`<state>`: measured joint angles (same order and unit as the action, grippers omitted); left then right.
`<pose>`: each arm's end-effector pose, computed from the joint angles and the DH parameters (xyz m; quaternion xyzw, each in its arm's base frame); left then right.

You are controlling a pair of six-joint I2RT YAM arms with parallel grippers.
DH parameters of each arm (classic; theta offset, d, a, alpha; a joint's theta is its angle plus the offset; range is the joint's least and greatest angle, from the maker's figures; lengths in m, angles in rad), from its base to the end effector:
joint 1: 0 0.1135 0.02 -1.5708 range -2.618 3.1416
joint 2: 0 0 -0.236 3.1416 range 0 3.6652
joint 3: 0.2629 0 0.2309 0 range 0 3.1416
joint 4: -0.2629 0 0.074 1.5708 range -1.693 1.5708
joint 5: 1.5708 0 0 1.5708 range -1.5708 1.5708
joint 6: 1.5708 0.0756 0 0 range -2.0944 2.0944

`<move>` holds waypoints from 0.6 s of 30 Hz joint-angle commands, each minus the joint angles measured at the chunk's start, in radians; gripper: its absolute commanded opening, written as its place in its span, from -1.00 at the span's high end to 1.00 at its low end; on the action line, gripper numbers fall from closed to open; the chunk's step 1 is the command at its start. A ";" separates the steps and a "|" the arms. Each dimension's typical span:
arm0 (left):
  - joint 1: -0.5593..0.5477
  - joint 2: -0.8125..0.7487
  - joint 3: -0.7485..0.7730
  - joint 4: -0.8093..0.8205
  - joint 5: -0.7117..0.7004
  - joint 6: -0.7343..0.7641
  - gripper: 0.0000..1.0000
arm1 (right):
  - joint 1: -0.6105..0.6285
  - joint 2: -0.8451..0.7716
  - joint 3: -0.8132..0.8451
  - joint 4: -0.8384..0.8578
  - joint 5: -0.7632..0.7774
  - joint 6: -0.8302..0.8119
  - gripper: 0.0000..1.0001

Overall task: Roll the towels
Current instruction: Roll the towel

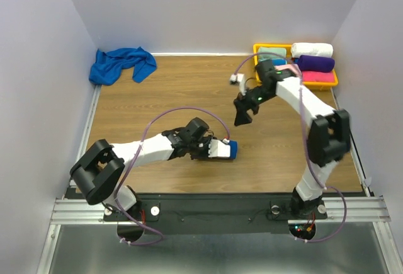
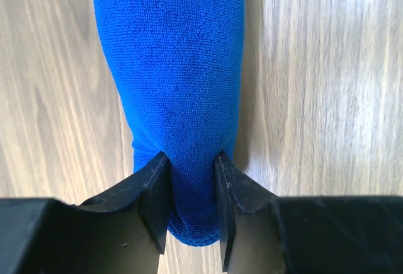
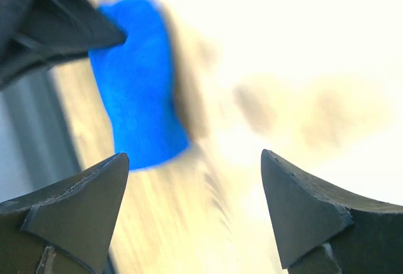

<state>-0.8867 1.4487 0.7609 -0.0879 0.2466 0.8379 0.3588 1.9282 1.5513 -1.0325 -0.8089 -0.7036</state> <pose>0.1796 -0.2494 0.1494 0.7258 0.5592 -0.1227 0.3813 0.3106 0.1749 0.1838 -0.4915 0.7740 0.3737 0.1403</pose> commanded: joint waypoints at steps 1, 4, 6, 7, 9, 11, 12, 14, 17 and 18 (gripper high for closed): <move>0.008 0.082 0.041 -0.193 0.120 -0.046 0.67 | -0.030 -0.311 -0.032 0.109 0.100 0.059 -0.80; 0.040 0.140 0.113 -0.239 0.176 -0.063 0.67 | -0.032 -0.463 -0.092 0.124 0.158 0.065 -0.78; 0.080 0.196 0.155 -0.272 0.238 -0.077 0.67 | -0.032 -0.530 -0.135 0.127 0.171 0.069 -0.75; 0.094 0.216 0.178 -0.315 0.258 -0.079 0.67 | -0.031 -0.601 -0.149 0.127 0.181 0.070 -0.68; 0.121 0.269 0.244 -0.380 0.301 -0.071 0.67 | -0.031 -0.667 -0.183 0.137 0.194 0.069 -0.59; 0.143 0.312 0.297 -0.412 0.335 -0.066 0.67 | -0.023 -0.739 -0.221 0.132 0.211 0.055 -0.40; 0.150 0.326 0.314 -0.429 0.351 -0.062 0.67 | -0.011 -0.753 -0.229 0.123 0.224 0.044 -0.35; 0.167 0.370 0.360 -0.470 0.381 -0.063 0.67 | 0.052 -0.771 -0.255 0.105 0.304 0.024 -0.15; 0.192 0.403 0.405 -0.503 0.398 -0.066 0.67 | 0.146 -0.787 -0.292 0.126 0.428 0.018 -0.08; 0.207 0.424 0.416 -0.519 0.416 -0.068 0.67 | 0.234 -0.787 -0.324 0.141 0.523 0.035 -0.09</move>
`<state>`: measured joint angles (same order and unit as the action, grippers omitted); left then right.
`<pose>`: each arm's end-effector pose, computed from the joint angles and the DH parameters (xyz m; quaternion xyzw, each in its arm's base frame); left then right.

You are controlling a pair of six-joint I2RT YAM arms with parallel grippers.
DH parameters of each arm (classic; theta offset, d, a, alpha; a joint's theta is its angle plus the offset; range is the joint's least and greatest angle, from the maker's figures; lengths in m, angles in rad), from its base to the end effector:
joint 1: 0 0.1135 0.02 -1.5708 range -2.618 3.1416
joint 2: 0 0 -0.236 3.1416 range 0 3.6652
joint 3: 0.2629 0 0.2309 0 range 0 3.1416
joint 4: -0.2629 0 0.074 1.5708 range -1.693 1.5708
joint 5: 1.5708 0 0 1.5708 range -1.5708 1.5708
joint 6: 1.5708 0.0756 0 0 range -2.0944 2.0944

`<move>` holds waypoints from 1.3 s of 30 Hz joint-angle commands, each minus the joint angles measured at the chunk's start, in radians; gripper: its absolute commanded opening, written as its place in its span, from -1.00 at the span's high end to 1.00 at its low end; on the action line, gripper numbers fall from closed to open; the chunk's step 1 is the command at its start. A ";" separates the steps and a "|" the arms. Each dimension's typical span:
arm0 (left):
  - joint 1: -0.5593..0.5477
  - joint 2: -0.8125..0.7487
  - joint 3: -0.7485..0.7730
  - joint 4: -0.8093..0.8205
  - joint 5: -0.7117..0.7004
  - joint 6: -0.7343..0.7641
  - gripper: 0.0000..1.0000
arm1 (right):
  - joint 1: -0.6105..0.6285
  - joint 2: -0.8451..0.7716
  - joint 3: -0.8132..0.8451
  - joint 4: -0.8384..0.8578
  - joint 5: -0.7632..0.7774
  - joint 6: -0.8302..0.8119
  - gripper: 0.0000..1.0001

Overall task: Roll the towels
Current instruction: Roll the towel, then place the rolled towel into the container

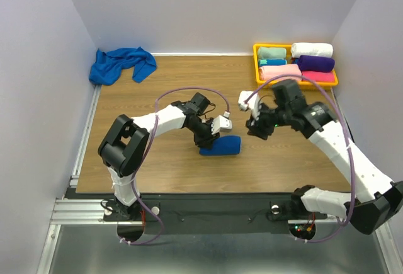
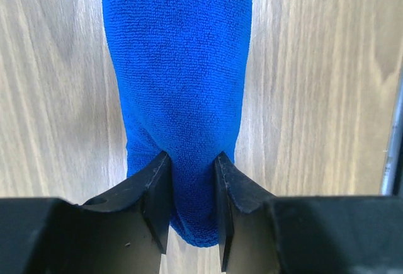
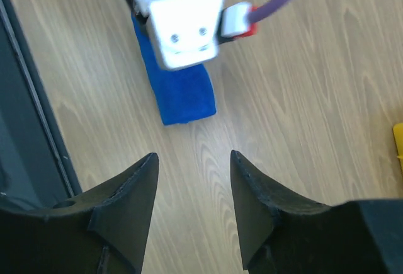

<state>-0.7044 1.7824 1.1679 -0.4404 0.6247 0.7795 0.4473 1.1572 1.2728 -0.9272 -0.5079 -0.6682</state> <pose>0.2404 -0.2624 0.1470 0.6795 0.6253 -0.2878 0.2537 0.1970 0.1353 0.3133 -0.5548 0.7135 0.1924 0.3822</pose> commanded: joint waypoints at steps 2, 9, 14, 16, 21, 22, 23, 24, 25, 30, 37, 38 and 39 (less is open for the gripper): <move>0.036 0.109 0.036 -0.184 0.055 -0.008 0.67 | 0.236 -0.007 -0.081 0.051 0.302 0.001 -0.10; 0.072 0.175 0.087 -0.231 0.115 -0.003 0.67 | 0.435 0.061 -0.190 0.212 0.488 -0.018 -0.22; 0.080 0.196 0.105 -0.245 0.127 0.006 0.67 | 0.531 0.182 -0.187 0.286 0.546 0.013 -0.32; 0.091 0.209 0.116 -0.264 0.132 0.018 0.67 | 0.562 0.212 -0.193 0.315 0.584 0.025 -0.39; 0.118 0.235 0.141 -0.293 0.165 0.036 0.67 | 0.608 0.283 -0.262 0.444 0.687 0.022 -0.42; 0.126 0.239 0.145 -0.305 0.170 0.044 0.67 | 0.611 0.288 -0.273 0.459 0.713 0.018 -0.41; 0.128 0.244 0.153 -0.311 0.174 0.049 0.67 | 0.613 0.295 -0.283 0.485 0.723 0.013 -0.41; 0.132 0.252 0.157 -0.317 0.184 0.052 0.67 | 0.617 0.308 -0.297 0.499 0.735 0.009 -0.41; 0.134 0.255 0.161 -0.325 0.184 0.058 0.67 | 0.616 0.312 -0.306 0.513 0.741 0.004 -0.41; 0.135 0.268 0.173 -0.343 0.193 0.072 0.67 | 0.619 0.338 -0.339 0.606 0.819 -0.005 -0.62; 0.140 0.276 0.176 -0.362 0.208 0.092 0.67 | 0.617 0.381 -0.348 0.630 0.824 0.001 -0.61; 0.141 0.276 0.179 -0.366 0.213 0.096 0.67 | 0.619 0.386 -0.355 0.637 0.822 -0.001 -0.60; 0.143 0.279 0.182 -0.369 0.220 0.102 0.67 | 0.619 0.391 -0.359 0.643 0.819 0.001 -0.60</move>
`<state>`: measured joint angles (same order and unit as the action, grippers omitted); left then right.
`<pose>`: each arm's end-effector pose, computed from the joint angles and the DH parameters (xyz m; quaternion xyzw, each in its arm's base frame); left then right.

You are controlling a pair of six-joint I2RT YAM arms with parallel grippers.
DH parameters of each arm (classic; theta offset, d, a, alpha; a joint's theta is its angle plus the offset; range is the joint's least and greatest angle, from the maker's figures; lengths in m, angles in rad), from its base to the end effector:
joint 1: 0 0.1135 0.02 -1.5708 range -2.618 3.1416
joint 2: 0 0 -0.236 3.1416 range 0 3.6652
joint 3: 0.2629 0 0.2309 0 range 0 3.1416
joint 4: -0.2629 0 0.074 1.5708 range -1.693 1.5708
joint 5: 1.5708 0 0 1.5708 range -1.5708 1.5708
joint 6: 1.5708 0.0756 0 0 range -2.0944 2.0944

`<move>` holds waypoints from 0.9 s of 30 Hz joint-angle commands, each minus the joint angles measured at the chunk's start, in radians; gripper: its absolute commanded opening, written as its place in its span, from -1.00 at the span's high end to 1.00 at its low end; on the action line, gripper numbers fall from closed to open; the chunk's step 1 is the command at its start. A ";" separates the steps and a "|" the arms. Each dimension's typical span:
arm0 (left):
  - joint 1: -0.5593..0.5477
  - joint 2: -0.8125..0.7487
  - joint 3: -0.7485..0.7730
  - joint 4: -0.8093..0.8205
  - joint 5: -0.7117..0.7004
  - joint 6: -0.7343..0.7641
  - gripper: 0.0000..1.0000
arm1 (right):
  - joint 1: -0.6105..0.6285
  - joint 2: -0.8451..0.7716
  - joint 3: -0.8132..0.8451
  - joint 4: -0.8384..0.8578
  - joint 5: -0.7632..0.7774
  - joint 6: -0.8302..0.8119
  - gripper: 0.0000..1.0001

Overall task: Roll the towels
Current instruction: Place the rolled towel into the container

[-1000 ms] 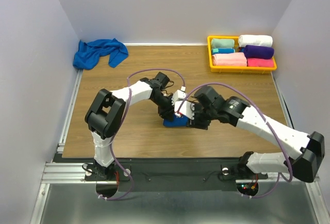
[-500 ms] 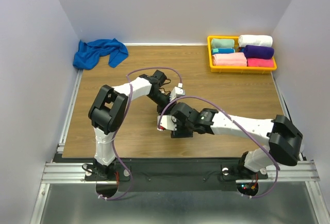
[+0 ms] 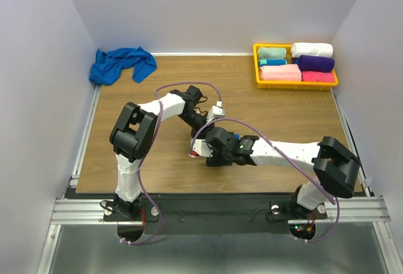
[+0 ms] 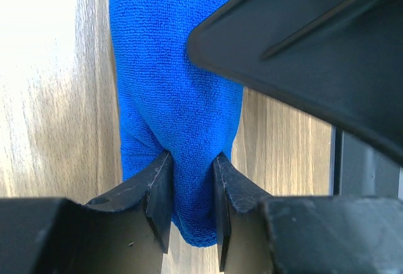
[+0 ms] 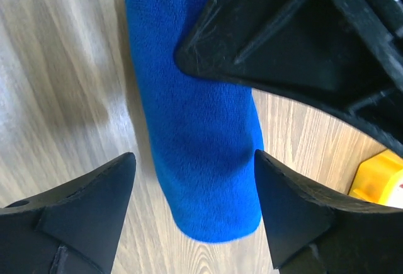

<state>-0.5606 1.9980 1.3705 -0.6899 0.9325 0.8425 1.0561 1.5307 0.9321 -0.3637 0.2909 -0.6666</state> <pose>0.2754 -0.2446 0.1307 0.6153 0.6402 -0.4257 0.1744 0.1726 0.2611 0.1531 -0.6879 0.6479 -0.0783 0.3176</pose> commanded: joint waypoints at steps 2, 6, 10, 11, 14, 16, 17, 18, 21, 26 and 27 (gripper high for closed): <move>0.004 0.068 -0.016 -0.134 -0.081 0.046 0.67 | 0.008 0.025 -0.024 0.094 0.022 -0.002 -0.58; 0.010 0.082 -0.002 -0.161 -0.061 0.064 0.66 | 0.008 0.042 -0.053 0.135 0.040 -0.025 -0.57; 0.014 0.090 0.012 -0.187 -0.049 0.084 0.65 | 0.010 0.060 -0.085 0.155 0.048 -0.033 -0.50; 0.016 0.091 0.012 -0.186 -0.049 0.084 0.65 | 0.008 0.062 -0.090 0.160 0.045 -0.033 -0.44; 0.018 0.091 0.010 -0.192 -0.043 0.090 0.62 | 0.007 0.071 -0.107 0.167 0.047 -0.033 -0.20; 0.019 0.090 0.012 -0.204 -0.032 0.104 0.58 | 0.001 0.077 -0.116 0.172 0.045 -0.039 -0.08; 0.019 0.087 0.010 -0.209 -0.031 0.107 0.57 | -0.004 0.080 -0.128 0.174 0.041 -0.039 0.06; 0.022 0.081 0.009 -0.211 -0.026 0.109 0.50 | -0.017 0.082 -0.131 0.174 0.036 -0.037 0.12; 0.030 0.071 0.007 -0.221 -0.017 0.119 0.21 | -0.031 0.082 -0.145 0.175 0.022 -0.041 0.47; 0.076 0.050 0.021 -0.260 0.008 0.136 -0.42 | -0.057 0.049 -0.161 0.172 0.014 -0.047 0.99; 0.083 0.038 0.024 -0.261 0.008 0.136 -0.51 | -0.064 0.030 -0.170 0.172 0.014 -0.044 0.99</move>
<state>-0.5129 2.0357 1.4052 -0.8139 1.0229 0.9577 1.0317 1.5730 0.8162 -0.1448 0.3302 -0.7265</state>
